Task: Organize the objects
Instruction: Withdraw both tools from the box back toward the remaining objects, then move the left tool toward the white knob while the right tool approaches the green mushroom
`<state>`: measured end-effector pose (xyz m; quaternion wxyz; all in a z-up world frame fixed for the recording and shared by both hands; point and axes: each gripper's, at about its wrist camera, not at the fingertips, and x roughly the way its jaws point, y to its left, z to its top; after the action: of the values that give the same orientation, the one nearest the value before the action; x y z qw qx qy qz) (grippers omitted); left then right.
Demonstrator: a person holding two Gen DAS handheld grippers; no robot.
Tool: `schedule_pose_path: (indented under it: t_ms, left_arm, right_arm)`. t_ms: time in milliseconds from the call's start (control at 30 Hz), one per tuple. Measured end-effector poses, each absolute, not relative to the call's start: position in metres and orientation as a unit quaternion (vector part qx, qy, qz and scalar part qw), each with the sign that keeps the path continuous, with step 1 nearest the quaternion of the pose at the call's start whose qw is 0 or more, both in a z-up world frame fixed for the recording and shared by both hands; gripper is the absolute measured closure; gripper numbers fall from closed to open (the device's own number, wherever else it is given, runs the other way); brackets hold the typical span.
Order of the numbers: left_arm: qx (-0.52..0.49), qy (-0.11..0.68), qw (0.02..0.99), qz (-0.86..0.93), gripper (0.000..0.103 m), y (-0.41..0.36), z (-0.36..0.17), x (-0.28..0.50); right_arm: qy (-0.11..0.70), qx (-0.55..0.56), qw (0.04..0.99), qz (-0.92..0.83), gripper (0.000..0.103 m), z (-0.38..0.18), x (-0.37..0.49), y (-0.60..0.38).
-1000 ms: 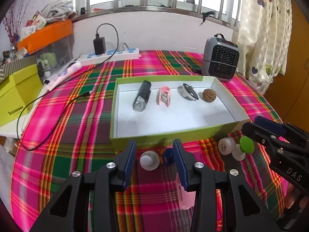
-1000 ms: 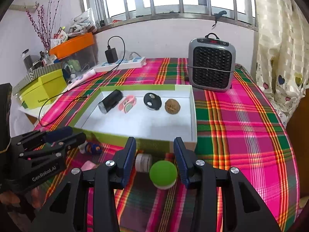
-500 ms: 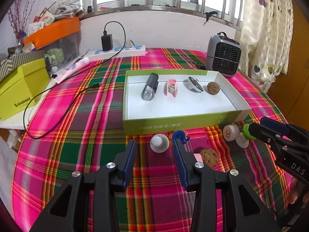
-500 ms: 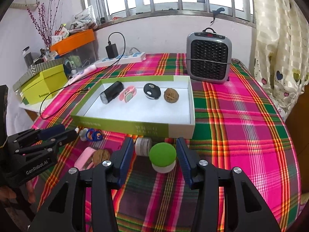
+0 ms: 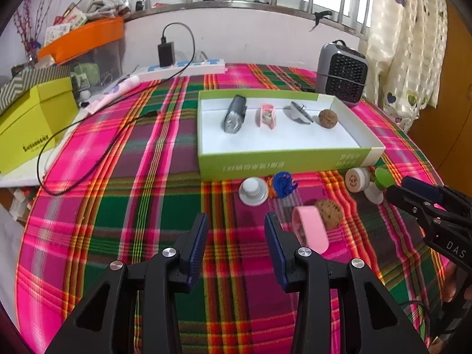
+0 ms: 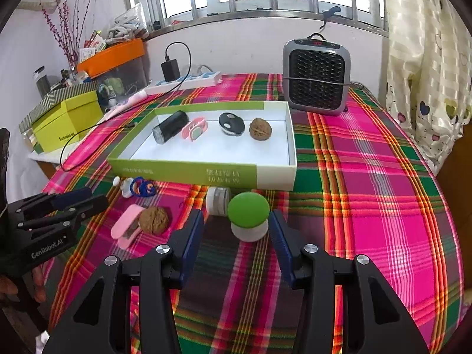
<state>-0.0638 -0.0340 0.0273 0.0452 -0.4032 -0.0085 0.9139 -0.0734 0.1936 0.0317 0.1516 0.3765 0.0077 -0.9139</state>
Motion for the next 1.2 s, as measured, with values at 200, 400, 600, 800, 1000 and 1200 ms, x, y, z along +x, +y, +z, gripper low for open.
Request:
schedule_pose_path:
  t_ms: [200, 400, 600, 800, 1000, 1200]
  left_arm:
    - [-0.413, -0.018, 0.055, 0.909, 0.065, -0.042, 0.019, -0.063]
    - [-0.418, -0.030, 0.059, 0.906, 0.065, -0.047, 0.016, -0.065]
    - [-0.422, -0.038, 0.069, 0.903, 0.062, -0.046, 0.014, -0.069]
    - [-0.429, -0.041, 0.072, 0.900, 0.059, -0.045, 0.013, -0.078]
    - [-0.430, -0.044, 0.074, 0.899, 0.058, -0.045, 0.012, -0.088]
    - [-0.431, -0.036, 0.075, 0.898, 0.056, -0.041, 0.012, -0.099]
  right_arm:
    - [0.008, 0.384, 0.152, -0.911, 0.056, 0.027, -0.071, 0.197]
    - [0.010, 0.388, 0.153, -0.909, 0.056, 0.025, -0.072, 0.197]
    - [0.012, 0.398, 0.150, -0.905, 0.056, 0.022, -0.076, 0.198]
    - [0.017, 0.411, 0.148, -0.899, 0.055, 0.017, -0.083, 0.200]
    - [0.022, 0.421, 0.148, -0.895, 0.055, 0.013, -0.091, 0.200]
    - [0.026, 0.429, 0.150, -0.890, 0.055, 0.010, -0.100, 0.198]
